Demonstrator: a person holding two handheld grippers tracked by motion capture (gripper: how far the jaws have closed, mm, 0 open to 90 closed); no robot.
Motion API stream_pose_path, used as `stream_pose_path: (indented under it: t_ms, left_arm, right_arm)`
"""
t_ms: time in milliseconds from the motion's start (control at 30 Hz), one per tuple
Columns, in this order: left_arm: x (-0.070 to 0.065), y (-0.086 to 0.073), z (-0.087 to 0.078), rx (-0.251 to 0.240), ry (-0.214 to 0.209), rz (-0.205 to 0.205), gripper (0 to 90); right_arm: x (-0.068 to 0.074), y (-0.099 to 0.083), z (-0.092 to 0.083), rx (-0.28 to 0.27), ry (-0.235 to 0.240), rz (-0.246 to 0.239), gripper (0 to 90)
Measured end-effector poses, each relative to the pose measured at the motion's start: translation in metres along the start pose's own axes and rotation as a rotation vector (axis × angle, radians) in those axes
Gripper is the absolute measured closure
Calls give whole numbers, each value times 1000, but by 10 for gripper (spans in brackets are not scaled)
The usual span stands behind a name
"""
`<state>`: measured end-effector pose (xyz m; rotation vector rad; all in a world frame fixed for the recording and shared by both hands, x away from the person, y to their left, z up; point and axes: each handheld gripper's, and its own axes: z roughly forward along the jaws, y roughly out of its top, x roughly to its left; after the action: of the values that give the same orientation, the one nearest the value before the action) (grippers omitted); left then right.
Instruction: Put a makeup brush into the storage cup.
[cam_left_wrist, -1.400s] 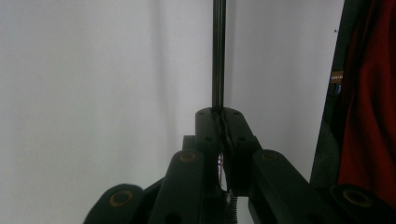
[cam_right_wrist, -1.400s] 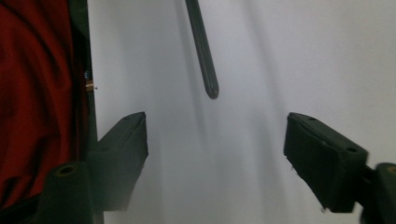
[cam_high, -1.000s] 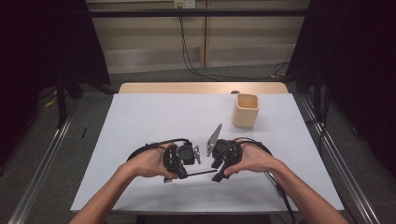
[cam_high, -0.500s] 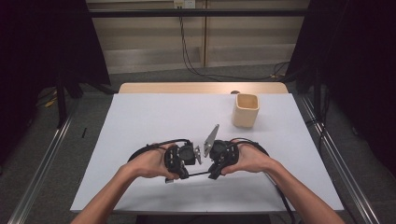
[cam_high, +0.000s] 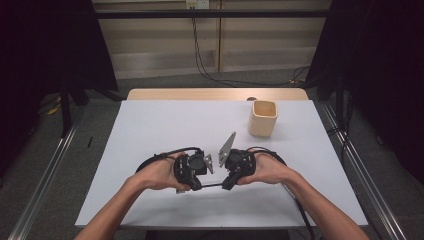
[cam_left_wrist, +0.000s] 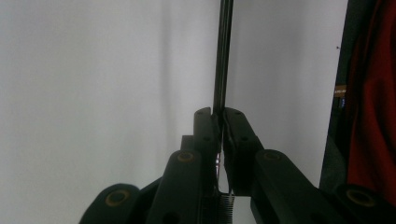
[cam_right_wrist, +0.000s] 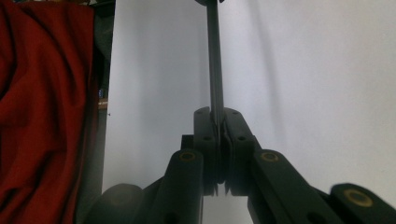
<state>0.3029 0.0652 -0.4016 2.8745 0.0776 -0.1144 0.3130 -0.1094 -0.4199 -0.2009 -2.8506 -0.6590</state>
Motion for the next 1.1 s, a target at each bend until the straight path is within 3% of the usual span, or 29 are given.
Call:
stream_pose_path:
  t_ms: [100,167,233,267,333,400,433,633,767,933,1100]
  left_arm:
    - [2,-1,-2,1,-7,2,818]
    - [1,-2,0,-27,-6,-17,786]
    - [3,-3,0,-21,-6,-9,733]
    - [3,-4,1,-39,-4,-31,693]
    - [4,-6,1,-50,-3,-25,651]
    - [4,-8,2,-73,14,-56,551]
    - [6,-9,2,-70,22,-47,477]
    - [9,-20,0,-166,63,-122,332]
    - [13,-29,-4,-207,88,-144,189]
    - [16,-40,-7,-259,94,-181,167]
    - [18,-51,-9,-302,104,-212,88]
  right_arm:
    - [0,0,0,2,2,6,862]
    - [0,-1,-1,2,3,9,862]
    - [-1,-2,-1,-4,5,1,862]
    - [-1,-2,-2,-6,5,-4,862]
    - [0,-3,-2,-10,2,1,862]
    - [0,-4,-2,-9,3,12,862]
    - [-1,-5,-3,-10,2,13,862]
    - [-2,-7,-4,-27,-9,15,862]
    - [-3,-10,-7,-35,-17,33,862]
    - [-3,-12,-7,-34,-28,44,862]
    - [-4,-16,-11,-40,-39,60,862]
